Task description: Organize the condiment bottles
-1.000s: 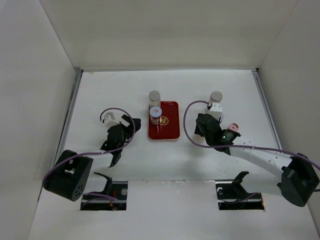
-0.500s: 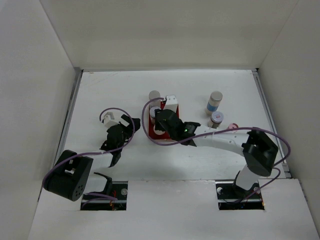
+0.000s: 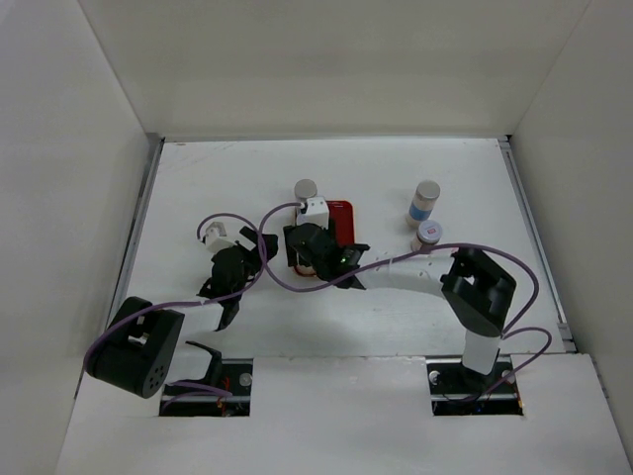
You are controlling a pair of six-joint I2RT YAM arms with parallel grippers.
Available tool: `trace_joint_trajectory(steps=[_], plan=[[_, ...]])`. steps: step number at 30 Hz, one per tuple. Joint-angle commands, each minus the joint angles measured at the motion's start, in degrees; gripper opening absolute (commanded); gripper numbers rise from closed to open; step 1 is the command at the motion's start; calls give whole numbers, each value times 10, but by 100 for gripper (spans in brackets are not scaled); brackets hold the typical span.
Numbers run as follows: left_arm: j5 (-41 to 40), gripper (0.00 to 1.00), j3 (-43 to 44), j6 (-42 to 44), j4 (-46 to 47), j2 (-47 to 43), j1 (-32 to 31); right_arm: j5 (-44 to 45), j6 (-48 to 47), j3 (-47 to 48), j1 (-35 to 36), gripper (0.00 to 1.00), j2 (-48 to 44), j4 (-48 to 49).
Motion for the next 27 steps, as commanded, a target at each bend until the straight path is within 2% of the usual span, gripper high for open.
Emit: trace_joint_trajectory(steps=[1, 6, 11, 14, 18, 20, 23, 27], plan=[[-3, 100, -1, -3, 21, -9, 4, 7, -2, 25, 7, 81, -25, 14], [-1, 100, 0, -4, 20, -14, 4, 34, -2, -39, 7, 86, -146, 8], [4, 100, 1, -5, 20, -10, 2, 83, 16, -195, -34, 86, -352, -1], [-6, 100, -1, -5, 20, -14, -1, 118, 41, -284, -100, 85, -483, -41], [-1, 100, 2, -6, 20, -5, -1, 150, 85, -360, -241, 88, -640, -151], [-6, 100, 2, -6, 19, -10, -5, 134, 73, -367, -315, 89, -659, -184], [-6, 100, 4, -5, 19, -1, -4, 109, 34, -367, -401, 90, -628, -194], [-8, 100, 2, -5, 19, -11, -5, 98, 32, -374, -414, 91, -551, -152]])
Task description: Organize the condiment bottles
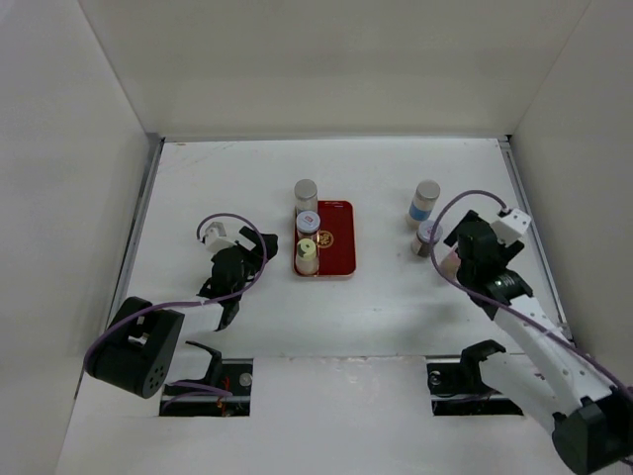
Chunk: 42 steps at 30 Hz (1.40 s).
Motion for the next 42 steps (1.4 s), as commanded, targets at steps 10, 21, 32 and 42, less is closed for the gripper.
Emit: trace_joint_trajectory(steps=[10, 21, 32, 42], plan=[[3, 100, 6, -4, 22, 6, -3, -88, -22, -47, -23, 67, 107, 108], [-4, 100, 2, -4, 20, -10, -4, -80, 13, -28, 83, 45, 28, 6], [3, 100, 2, -5, 21, -4, 1, -147, -49, 179, 247, 48, 245, 160], [1, 100, 3, -3, 19, -4, -1, -182, -112, 380, 229, 48, 520, 230]])
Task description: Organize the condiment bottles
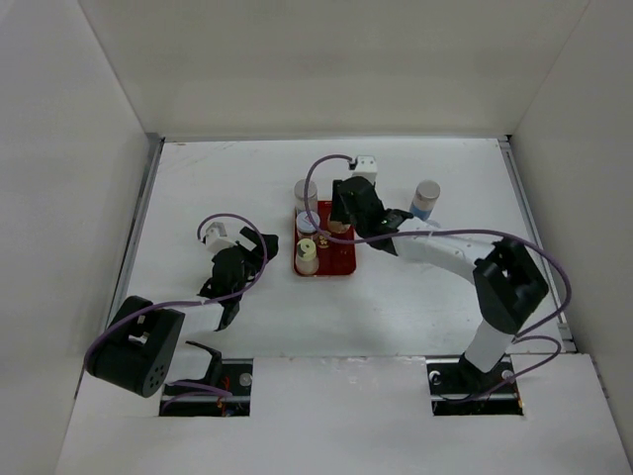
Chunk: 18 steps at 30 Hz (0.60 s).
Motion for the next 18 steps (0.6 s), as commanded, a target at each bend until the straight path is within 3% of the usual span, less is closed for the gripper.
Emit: trace_joint_trajectory(steps=[1, 18], plan=[[0, 100, 3, -1, 19, -5, 2, -21, -27, 52, -17, 48, 34, 61], [-3, 100, 1, -3, 19, -11, -1, 6, -65, 143, -39, 52, 168, 67]])
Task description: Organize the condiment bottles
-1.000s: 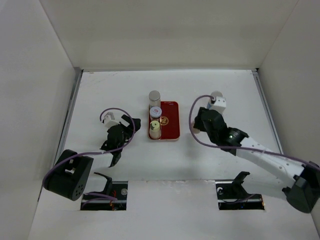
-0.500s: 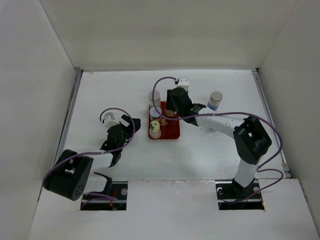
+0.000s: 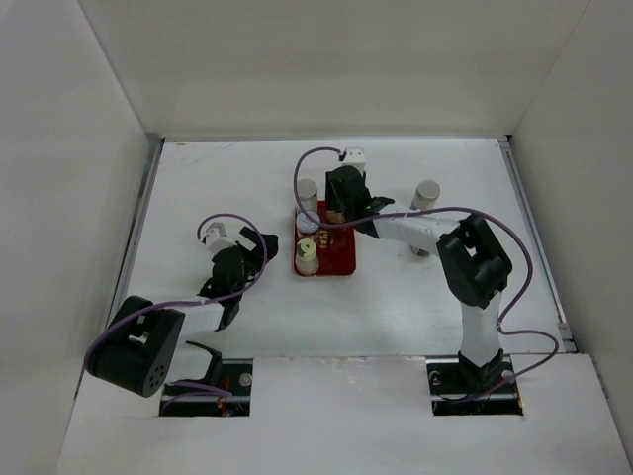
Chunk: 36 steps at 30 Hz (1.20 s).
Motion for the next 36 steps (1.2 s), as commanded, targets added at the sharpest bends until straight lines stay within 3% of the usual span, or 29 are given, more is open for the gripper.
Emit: trace_joint_trajectory(steps=[1, 7, 13, 20, 25, 29, 36], plan=[[-4, 100, 0, -2, 19, -13, -1, 25, -12, 23, 0, 54, 3, 36], [-3, 100, 2, -2, 19, -9, -1, 30, -12, 7, 3, 80, -37, 36], [-1, 100, 1, -2, 19, -13, 0, 19, -8, -28, 10, 85, -140, 0], [-2, 100, 2, -2, 19, -9, -3, 75, 21, -233, -4, 86, -330, -11], [1, 100, 4, -3, 21, -2, -5, 160, 35, -367, -64, 96, -436, -40], [-7, 100, 4, -1, 19, -8, -8, 150, 43, -398, -122, 100, -439, -48], [-7, 100, 4, -1, 19, -8, -6, 74, 23, -369, -172, 100, -359, -4]])
